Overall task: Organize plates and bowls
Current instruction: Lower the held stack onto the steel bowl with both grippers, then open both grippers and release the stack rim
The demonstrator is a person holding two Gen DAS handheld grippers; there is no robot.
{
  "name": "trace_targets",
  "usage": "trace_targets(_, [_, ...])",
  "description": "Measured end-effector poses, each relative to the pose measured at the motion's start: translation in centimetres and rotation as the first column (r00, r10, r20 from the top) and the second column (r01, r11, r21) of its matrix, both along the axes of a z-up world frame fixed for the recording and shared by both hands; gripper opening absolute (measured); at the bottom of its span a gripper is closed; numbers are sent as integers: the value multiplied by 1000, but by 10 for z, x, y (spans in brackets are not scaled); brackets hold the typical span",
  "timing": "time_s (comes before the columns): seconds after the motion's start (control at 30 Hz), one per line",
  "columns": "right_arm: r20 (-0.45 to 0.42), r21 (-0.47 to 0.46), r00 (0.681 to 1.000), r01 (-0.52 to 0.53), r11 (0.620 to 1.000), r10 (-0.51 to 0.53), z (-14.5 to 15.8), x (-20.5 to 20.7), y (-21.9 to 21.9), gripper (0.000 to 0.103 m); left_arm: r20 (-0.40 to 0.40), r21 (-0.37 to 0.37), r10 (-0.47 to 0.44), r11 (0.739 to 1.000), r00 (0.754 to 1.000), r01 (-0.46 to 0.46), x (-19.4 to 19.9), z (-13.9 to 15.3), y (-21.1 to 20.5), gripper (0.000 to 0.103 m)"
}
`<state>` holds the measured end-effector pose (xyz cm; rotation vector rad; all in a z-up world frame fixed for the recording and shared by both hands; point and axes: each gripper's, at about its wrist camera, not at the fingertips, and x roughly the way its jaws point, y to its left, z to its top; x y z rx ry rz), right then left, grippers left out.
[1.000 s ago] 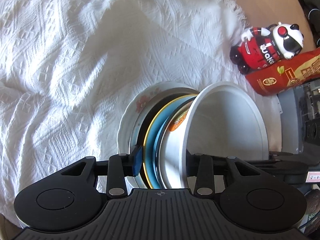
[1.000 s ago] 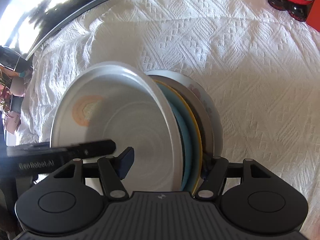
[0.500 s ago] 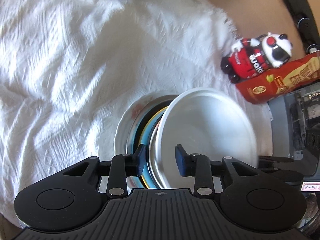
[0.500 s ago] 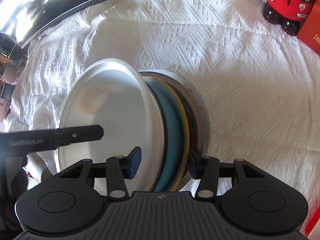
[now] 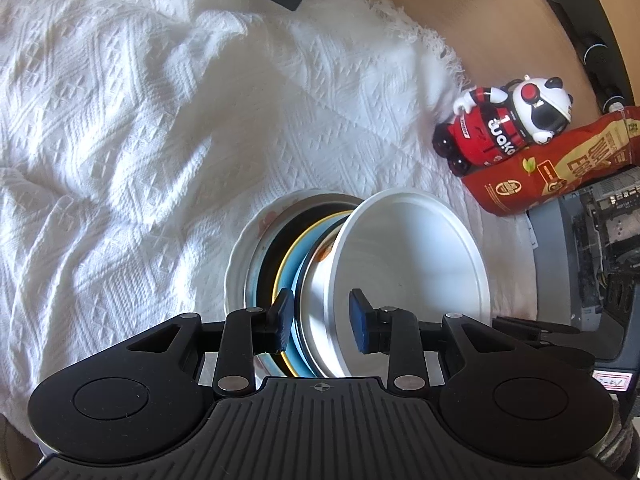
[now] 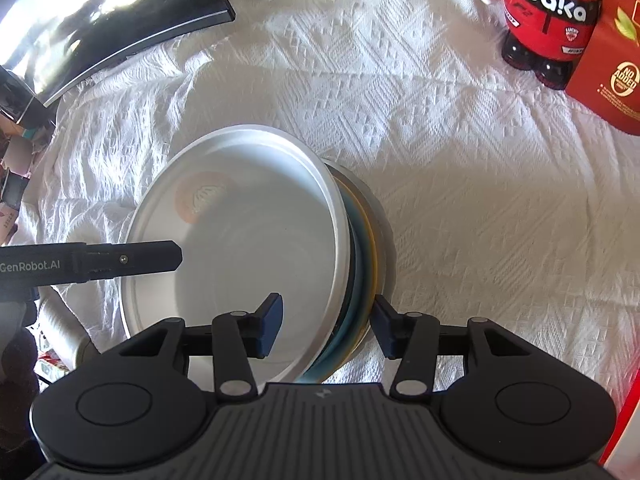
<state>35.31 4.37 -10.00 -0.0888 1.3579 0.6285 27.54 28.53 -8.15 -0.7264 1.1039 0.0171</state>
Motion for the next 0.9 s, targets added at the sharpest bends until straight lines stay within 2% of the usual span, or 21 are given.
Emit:
trace_targets(0.27, [-12, 54, 1000, 26, 998, -25, -8, 6, 11, 49, -5, 11, 40, 999, 999, -40, -2, 4, 12, 33])
trace_targets(0.43, [-25, 47, 999, 32, 998, -31, -22, 8, 17, 49, -9, 11, 35, 999, 999, -35, -3, 5, 9, 32])
trace_targets(0.67, [41, 64, 999, 4, 998, -7, -3, 0, 7, 49, 0, 14, 34, 999, 999, -34, -5, 10, 9, 32])
trace_targets(0.7, [63, 69, 998, -3, 998, -1, 2, -1, 6, 49, 5, 9, 35, 999, 999, -35, -5, 11, 10, 31])
trace_targets(0.77, [91, 88, 996, -14, 996, 6, 12, -4, 4, 49, 20, -8, 27, 1000, 999, -27, -6, 14, 10, 23])
trace_targets(0.9, [107, 136, 994, -35, 990, 21, 28, -8, 6, 49, 12, 12, 21, 1000, 1000, -21, -8, 14, 10, 23])
